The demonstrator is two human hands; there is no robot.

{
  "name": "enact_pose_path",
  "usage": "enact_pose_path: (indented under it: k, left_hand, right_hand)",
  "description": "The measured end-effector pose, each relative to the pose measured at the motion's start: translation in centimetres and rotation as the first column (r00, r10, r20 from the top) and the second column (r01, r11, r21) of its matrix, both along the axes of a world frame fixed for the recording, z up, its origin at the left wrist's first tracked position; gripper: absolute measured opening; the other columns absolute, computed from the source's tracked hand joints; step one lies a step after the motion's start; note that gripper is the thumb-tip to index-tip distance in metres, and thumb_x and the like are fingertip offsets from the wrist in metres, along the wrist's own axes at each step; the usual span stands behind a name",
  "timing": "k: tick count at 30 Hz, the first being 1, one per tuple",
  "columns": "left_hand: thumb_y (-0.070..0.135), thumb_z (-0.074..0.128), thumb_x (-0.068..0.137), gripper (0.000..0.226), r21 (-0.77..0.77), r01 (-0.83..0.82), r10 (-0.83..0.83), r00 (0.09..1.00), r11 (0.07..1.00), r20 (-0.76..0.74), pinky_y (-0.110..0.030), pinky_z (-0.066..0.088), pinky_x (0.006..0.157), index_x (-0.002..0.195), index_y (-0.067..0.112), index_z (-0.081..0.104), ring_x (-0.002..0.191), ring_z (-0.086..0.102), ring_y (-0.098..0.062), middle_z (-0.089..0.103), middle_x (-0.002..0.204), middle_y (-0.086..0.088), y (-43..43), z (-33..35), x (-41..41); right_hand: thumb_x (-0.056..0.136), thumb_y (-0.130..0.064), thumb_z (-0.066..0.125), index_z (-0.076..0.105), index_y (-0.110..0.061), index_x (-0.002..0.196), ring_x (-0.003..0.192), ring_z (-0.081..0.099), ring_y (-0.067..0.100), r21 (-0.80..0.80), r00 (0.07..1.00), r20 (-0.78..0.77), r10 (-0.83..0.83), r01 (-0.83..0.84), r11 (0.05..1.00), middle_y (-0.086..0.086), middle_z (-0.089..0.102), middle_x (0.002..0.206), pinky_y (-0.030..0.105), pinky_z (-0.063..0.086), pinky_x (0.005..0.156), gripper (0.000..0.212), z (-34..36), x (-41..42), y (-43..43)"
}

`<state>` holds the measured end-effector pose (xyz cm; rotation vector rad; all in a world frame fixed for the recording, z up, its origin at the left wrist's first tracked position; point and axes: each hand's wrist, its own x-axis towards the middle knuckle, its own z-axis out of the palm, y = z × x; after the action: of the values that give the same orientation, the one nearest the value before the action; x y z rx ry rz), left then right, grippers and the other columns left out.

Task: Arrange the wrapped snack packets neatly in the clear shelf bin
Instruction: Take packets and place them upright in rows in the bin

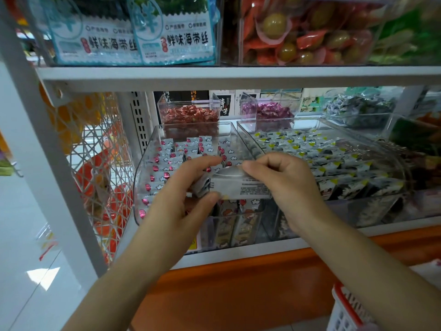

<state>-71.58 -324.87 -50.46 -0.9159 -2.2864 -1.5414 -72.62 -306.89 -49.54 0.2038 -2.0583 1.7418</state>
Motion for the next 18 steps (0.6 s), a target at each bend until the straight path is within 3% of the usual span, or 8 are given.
enact_pose_path:
  k: [3,5,8,11,14,16,18]
  left_hand:
    - [0.034,0.044,0.086,0.042,-0.131,-0.079,0.064,0.992,0.988,-0.112,-0.011,0.044,0.084,0.121,0.057,0.042,0.102,0.052,0.004,0.052,0.113,0.018,0.0,-0.1,-0.1]
    - [0.029,0.045,0.089,0.041,-0.119,-0.119,0.105,0.988,0.986,-0.117,-0.006,0.041,0.081,0.120,0.055,0.040,0.100,0.050,0.007,0.052,0.111,0.018,-0.2,-0.2,-0.2]
    - [0.032,0.046,0.089,0.038,-0.029,-0.152,0.151,0.988,0.988,-0.032,-0.004,0.043,0.077,0.118,0.056,0.042,0.095,0.056,0.009,0.057,0.108,0.017,-0.6,-0.1,-0.4]
    - [0.019,0.047,0.094,0.041,0.026,-0.179,0.179,0.983,0.983,0.029,-0.006,0.047,0.075,0.123,0.048,0.046,0.090,0.061,0.007,0.061,0.107,0.015,-0.9,-0.3,-0.8]
    - [0.018,0.046,0.095,0.040,0.087,-0.213,0.204,0.974,0.973,0.102,-0.009,0.050,0.072,0.130,0.037,0.050,0.085,0.063,0.003,0.064,0.095,0.020,-0.9,-0.3,-1.0]
    - [0.022,0.044,0.095,0.040,0.088,-0.234,0.221,0.966,0.968,0.133,-0.010,0.050,0.066,0.134,0.034,0.048,0.078,0.063,-0.001,0.064,0.086,0.020,-0.8,-0.1,-1.1]
    - [0.034,0.040,0.095,0.044,0.010,-0.291,0.288,0.952,0.957,0.099,-0.013,0.048,0.062,0.138,0.035,0.042,0.074,0.060,-0.003,0.067,0.095,0.012,-1.0,0.2,-1.3]
  right_hand:
    - [0.081,-0.022,0.068,0.069,-0.017,0.063,0.058,0.060,0.005,0.019,1.000,0.013,0.017,-0.017,1.000,-0.006,0.063,0.057,0.013,0.046,0.057,0.019,0.0,0.0,0.0]
    - [0.077,-0.029,0.068,0.073,-0.019,0.066,0.066,0.064,0.005,-0.023,0.990,0.095,0.101,-0.099,0.995,-0.006,0.068,0.065,0.019,0.051,0.065,0.016,0.3,-0.1,0.4]
    - [0.080,-0.028,0.059,0.076,-0.015,0.080,0.085,0.068,0.016,-0.265,0.915,0.200,0.350,-0.293,0.919,0.004,0.073,0.083,0.030,0.058,0.075,0.022,0.6,-0.4,1.3]
    - [0.079,-0.026,0.057,0.071,-0.004,0.098,0.095,0.068,0.021,-0.413,0.857,0.168,0.487,-0.388,0.824,0.012,0.072,0.097,0.029,0.057,0.077,0.032,0.8,-0.4,1.7]
    - [0.067,-0.022,0.068,0.068,-0.018,0.107,0.103,0.065,0.019,-0.261,0.862,0.134,0.490,-0.446,0.856,0.013,0.065,0.113,0.028,0.054,0.086,0.040,0.6,-0.3,1.6]
    - [0.067,-0.017,0.072,0.067,-0.029,0.105,0.098,0.067,0.015,-0.071,0.923,0.109,0.368,-0.362,0.930,0.004,0.069,0.106,0.027,0.054,0.086,0.040,0.4,-0.3,1.5]
    - [0.076,-0.007,0.069,0.067,-0.027,0.101,0.089,0.070,0.015,-0.059,0.955,0.074,0.289,-0.285,0.957,-0.003,0.071,0.091,0.024,0.056,0.078,0.032,0.4,-0.6,1.1]
